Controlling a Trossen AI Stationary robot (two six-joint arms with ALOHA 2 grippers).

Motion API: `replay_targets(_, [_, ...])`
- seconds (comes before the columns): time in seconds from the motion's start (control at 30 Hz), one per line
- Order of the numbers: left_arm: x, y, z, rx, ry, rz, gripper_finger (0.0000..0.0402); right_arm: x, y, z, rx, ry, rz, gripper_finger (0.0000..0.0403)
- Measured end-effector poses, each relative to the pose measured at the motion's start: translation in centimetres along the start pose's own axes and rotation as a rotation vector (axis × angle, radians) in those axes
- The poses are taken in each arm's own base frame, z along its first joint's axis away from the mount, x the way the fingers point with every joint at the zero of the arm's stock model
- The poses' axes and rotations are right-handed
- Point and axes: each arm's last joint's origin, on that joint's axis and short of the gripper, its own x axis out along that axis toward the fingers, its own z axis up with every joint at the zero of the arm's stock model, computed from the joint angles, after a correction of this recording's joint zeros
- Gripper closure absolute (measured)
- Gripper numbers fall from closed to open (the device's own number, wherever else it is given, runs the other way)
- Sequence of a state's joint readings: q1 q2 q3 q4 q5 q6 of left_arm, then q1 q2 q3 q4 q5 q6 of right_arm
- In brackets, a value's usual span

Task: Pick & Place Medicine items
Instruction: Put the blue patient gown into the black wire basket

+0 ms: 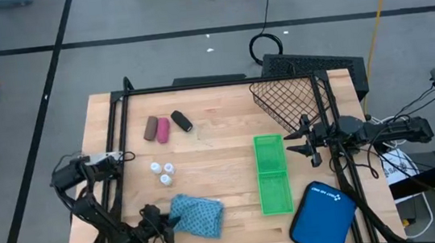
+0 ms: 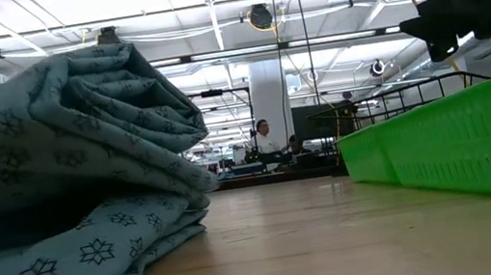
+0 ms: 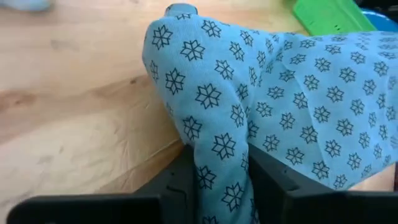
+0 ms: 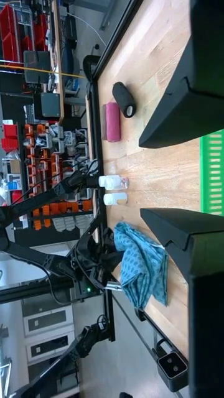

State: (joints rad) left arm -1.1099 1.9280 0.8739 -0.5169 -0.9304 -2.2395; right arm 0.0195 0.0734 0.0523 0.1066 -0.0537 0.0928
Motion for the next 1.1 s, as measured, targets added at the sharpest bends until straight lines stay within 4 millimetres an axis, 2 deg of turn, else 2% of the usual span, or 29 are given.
replay_targets(0.13, [-1.1, -0.9, 1.2, 0.024, -0.009, -0.061, 0.0302, 0.0, 0.0, 0.0, 0.0, 0.0, 0.0, 0.0248])
replay_targets(0.27, [-2.9, -2.8, 3.6, 0.074, -0.036, -0.154, 0.0302, 0.0, 0.0, 0.0, 0.0, 0.004, -0.001, 0.0248])
replay_targets(0.5, [-5.6, -6.4, 9.5, 0.232, -0.21, -0.298, 0.0302, 0.0, 0.0, -0.1, 0.0, 0.006, -0.001, 0.0248])
replay_targets(0.77, [-7.8, -9.6, 16.8, 0.369, -0.299, -0.415, 0.0302, 0.0, 0.0, -0.1, 0.0, 0.006, -0.001, 0.0248])
replay_targets(0.97, [-9.0, -10.8, 20.7, 0.431, -0.424, -0.479, 0.0302, 0.0, 0.0, -0.1, 0.0, 0.006, -0.001, 0.0248])
replay_targets(1.1, [-9.6, -11.3, 22.4, 0.466, -0.471, -0.556, 0.0302, 0.0, 0.0, -0.1, 0.0, 0.006, -0.001, 0.0248])
